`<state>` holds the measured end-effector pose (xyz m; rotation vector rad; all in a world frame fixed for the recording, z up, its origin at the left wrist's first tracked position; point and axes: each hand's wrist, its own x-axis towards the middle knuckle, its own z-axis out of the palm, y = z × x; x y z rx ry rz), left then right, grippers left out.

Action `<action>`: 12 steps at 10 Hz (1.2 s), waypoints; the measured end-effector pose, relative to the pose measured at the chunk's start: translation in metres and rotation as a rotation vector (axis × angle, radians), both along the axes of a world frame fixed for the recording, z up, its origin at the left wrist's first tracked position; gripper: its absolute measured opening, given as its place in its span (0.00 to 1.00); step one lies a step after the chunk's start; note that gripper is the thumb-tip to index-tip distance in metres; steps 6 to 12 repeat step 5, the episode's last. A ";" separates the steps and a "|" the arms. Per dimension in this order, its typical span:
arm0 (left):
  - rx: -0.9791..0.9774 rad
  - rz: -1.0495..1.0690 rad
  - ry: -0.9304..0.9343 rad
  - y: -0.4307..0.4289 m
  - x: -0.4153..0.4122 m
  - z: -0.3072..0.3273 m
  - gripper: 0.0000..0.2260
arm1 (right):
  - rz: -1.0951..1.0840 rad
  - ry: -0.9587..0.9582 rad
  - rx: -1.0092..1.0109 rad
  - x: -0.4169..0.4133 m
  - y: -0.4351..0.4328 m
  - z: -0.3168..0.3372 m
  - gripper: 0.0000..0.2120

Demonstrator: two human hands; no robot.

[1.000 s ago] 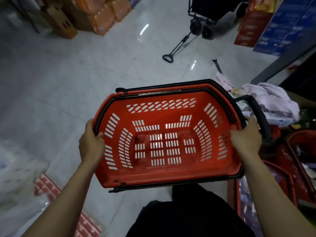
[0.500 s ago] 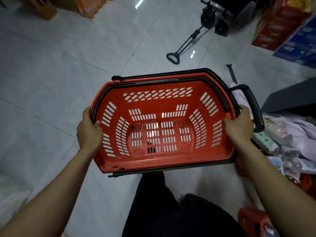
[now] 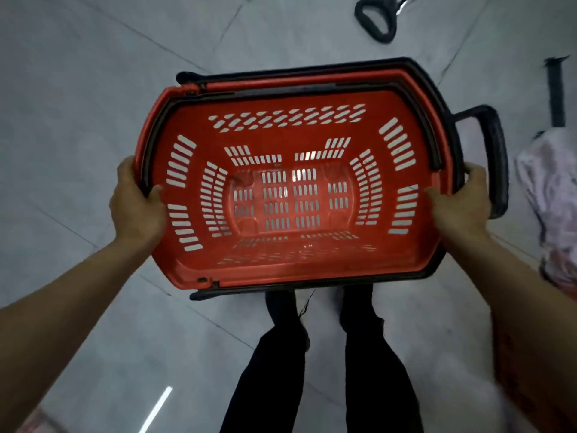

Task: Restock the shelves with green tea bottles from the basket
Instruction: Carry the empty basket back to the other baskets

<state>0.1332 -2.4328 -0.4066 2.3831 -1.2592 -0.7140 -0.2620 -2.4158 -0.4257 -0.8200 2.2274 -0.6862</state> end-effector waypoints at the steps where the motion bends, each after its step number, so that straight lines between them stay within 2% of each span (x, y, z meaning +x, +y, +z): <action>1: 0.165 0.106 0.048 -0.019 0.001 -0.075 0.20 | 0.011 -0.082 0.080 -0.008 -0.024 -0.079 0.26; 2: 0.308 0.168 0.071 -0.021 0.010 -0.127 0.21 | 0.025 -0.108 0.181 -0.011 -0.036 -0.137 0.23; 3: 0.348 0.183 0.078 -0.018 0.017 -0.149 0.21 | 0.035 -0.060 0.166 -0.009 -0.038 -0.159 0.17; 4: 0.373 0.118 0.070 -0.008 0.015 -0.134 0.21 | 0.141 0.057 0.252 0.002 -0.043 -0.152 0.22; 5: 0.420 0.073 -0.055 -0.013 0.016 -0.101 0.19 | 0.218 0.233 0.446 0.013 -0.053 -0.114 0.26; 12: 0.420 0.073 -0.055 -0.013 0.016 -0.101 0.19 | 0.218 0.233 0.446 0.013 -0.053 -0.114 0.26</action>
